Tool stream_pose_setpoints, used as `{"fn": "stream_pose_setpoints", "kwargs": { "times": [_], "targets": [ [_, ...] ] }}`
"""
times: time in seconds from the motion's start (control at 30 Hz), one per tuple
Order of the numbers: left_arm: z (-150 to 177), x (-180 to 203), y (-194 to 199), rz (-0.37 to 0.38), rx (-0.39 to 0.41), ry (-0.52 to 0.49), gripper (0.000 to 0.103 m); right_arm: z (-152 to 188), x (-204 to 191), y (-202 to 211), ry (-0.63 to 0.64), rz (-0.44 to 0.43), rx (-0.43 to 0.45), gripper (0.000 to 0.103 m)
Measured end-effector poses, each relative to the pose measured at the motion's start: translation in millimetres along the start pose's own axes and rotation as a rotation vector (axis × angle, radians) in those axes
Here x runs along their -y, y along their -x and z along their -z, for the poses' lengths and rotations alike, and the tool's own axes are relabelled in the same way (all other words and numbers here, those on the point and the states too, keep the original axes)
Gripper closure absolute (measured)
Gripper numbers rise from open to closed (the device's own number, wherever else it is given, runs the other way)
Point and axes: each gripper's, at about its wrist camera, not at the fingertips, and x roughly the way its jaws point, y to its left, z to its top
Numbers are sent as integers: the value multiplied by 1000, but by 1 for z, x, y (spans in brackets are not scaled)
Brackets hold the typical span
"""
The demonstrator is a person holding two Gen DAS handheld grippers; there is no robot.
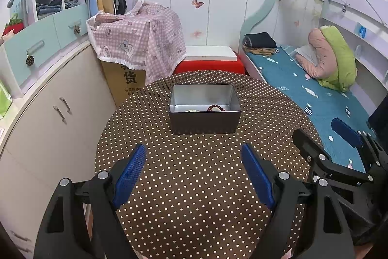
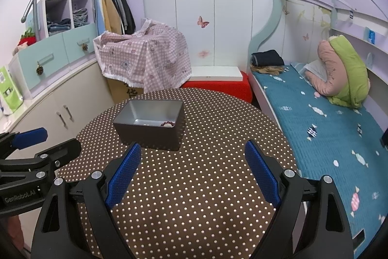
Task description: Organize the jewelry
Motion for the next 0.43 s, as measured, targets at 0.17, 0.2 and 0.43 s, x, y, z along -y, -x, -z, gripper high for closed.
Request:
{"fn": "stream_pose_setpoints", "kwargs": {
  "times": [0.17,0.2,0.43],
  "targets": [
    [1,3,1,-6,-4,1,23,-3,1,0,3,5,-1,19],
    [1,3,2,-14,-3,3,19,-2,3,1,3,9,-1,19],
    [1,2,3,-7,-3,9,13,-6,7,3,0,14,-8,19]
  ]
}}
